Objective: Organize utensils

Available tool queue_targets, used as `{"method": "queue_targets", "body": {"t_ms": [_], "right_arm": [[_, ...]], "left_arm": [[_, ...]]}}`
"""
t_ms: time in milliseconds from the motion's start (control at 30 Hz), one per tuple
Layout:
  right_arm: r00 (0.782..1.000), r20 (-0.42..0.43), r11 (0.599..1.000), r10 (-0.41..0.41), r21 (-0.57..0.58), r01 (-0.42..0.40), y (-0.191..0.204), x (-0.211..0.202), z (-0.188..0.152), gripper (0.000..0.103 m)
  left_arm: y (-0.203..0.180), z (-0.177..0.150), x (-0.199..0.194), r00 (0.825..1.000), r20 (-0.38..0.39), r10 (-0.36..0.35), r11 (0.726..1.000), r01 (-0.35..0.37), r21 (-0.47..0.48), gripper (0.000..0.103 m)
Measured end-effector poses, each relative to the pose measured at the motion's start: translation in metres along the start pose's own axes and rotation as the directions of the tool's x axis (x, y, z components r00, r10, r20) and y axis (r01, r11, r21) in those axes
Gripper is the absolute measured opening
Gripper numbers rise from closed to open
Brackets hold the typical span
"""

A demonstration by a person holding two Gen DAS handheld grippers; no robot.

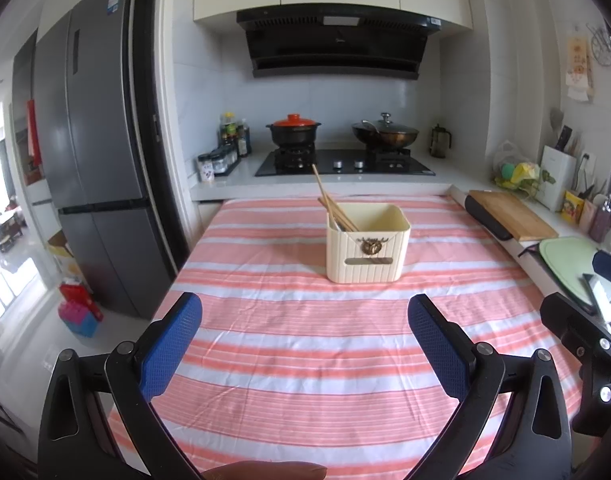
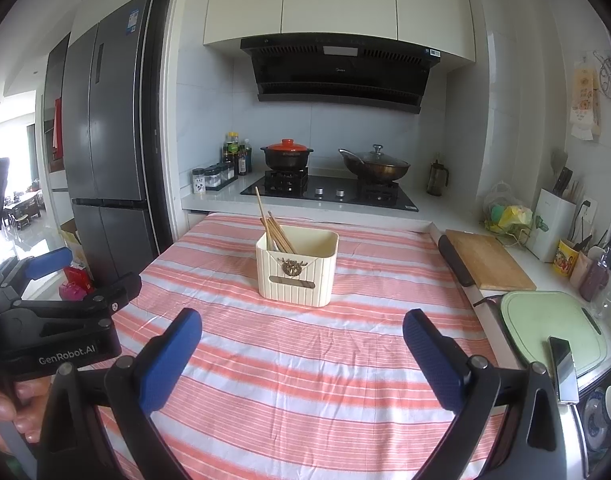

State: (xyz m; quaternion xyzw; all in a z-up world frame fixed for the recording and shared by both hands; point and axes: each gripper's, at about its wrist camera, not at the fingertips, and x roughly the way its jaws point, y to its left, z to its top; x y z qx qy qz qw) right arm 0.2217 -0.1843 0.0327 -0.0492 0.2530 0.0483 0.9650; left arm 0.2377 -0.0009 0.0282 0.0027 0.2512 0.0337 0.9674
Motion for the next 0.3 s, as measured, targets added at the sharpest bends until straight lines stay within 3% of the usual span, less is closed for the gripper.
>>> {"method": "queue_targets", "body": {"t_ms": [300], "right_arm": [[1.0,-0.003,1.0,-0.004,0.003,0.004,-0.0023,0.0002,0.0,0.102]], "left_arm": [[0.0002,0.0008,0.0009,1.0,0.01,-0.007,1.0,0.007,-0.007,0.102]]}}
